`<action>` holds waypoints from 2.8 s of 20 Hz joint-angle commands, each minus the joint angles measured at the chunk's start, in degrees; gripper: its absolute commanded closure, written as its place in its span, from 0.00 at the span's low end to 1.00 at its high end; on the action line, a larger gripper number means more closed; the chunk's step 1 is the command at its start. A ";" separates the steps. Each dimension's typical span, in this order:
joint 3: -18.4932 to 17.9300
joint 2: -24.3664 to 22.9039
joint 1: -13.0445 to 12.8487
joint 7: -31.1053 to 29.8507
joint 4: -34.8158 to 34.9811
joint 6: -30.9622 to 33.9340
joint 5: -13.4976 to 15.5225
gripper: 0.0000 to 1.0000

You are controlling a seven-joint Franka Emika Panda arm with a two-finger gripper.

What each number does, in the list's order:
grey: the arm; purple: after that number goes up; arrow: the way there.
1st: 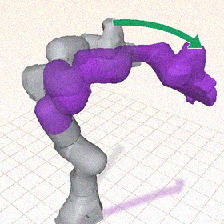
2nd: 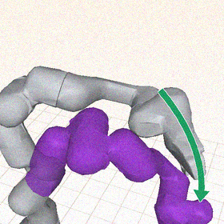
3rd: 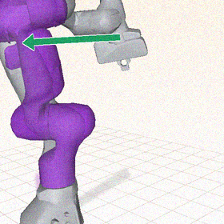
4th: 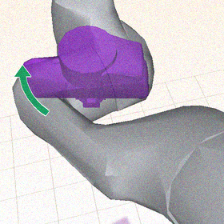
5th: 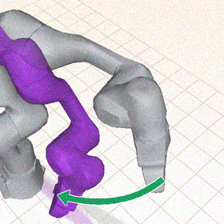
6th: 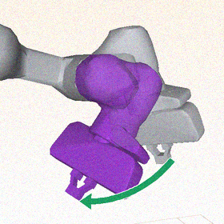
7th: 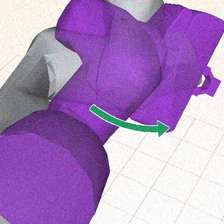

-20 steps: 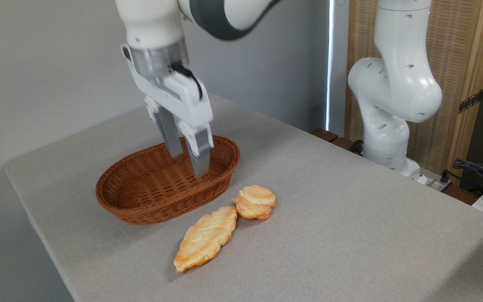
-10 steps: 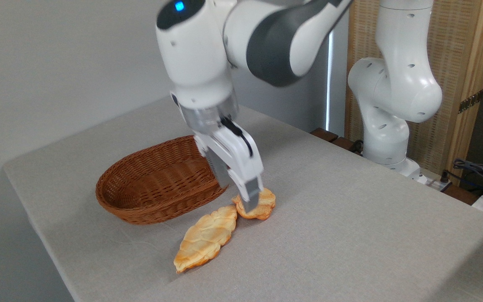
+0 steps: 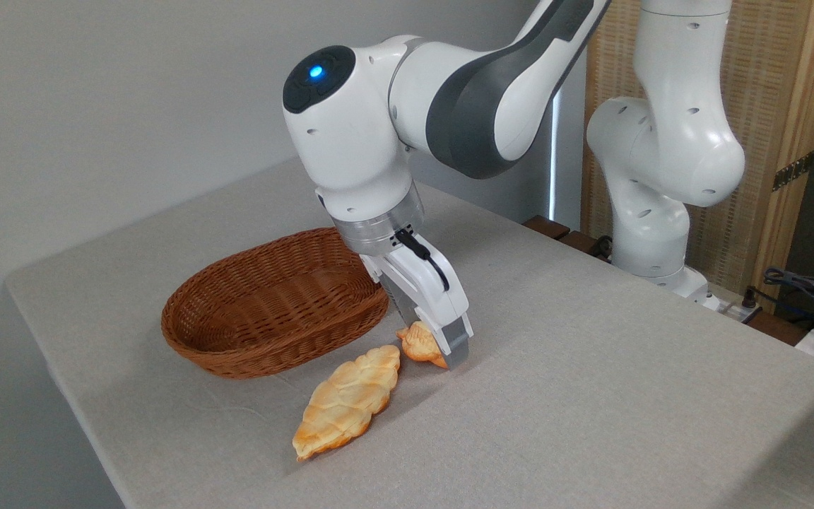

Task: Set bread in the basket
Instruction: 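Move the gripper from the basket down to the small round roll, then close the gripper on the small round bread roll, then lift the roll and carry it over the wicker basket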

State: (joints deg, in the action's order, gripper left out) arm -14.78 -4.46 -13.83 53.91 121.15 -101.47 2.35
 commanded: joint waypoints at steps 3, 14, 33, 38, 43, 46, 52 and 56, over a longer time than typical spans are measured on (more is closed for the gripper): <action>0.01 -0.46 -1.03 0.59 2.95 -0.92 -0.33 0.00; 0.71 0.15 -1.47 0.59 2.95 -1.10 -0.33 0.52; 0.54 -1.16 -1.29 0.76 -0.30 2.32 -0.24 0.48; 0.19 -1.69 -1.11 0.76 -3.29 5.06 2.48 0.48; 0.71 -2.04 -1.03 0.59 -7.50 5.41 8.18 0.48; 2.02 -1.96 -1.47 0.41 -9.35 4.88 10.65 0.48; 10.11 -0.73 -1.38 -1.96 -10.50 -2.05 12.60 0.01; 13.54 0.24 -1.38 -1.96 -10.50 -7.59 12.42 0.00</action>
State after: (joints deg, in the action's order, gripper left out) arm -2.79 -5.01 -15.37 52.23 111.16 -106.13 14.43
